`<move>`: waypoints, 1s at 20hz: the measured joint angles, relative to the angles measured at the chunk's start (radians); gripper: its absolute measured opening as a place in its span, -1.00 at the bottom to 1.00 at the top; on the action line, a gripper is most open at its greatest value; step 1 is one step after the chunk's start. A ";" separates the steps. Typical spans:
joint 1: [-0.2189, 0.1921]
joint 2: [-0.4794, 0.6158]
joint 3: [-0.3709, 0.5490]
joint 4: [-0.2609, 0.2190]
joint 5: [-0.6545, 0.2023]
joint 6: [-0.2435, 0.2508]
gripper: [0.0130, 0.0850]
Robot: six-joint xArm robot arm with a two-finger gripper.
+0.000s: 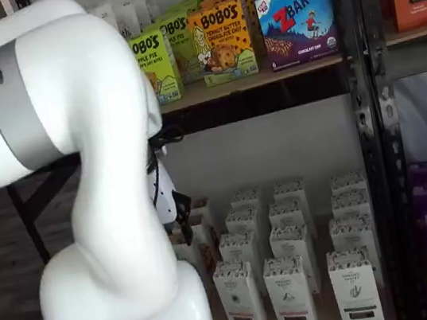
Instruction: Pick up the white box with a yellow strip in the middle, on the bottom shelf, the fourth box from the left
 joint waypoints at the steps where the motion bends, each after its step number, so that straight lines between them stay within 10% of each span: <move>1: -0.002 0.013 0.002 0.004 -0.020 -0.004 1.00; 12: -0.047 0.321 -0.062 -0.081 -0.245 0.027 1.00; 20: -0.097 0.558 -0.130 -0.012 -0.438 -0.074 1.00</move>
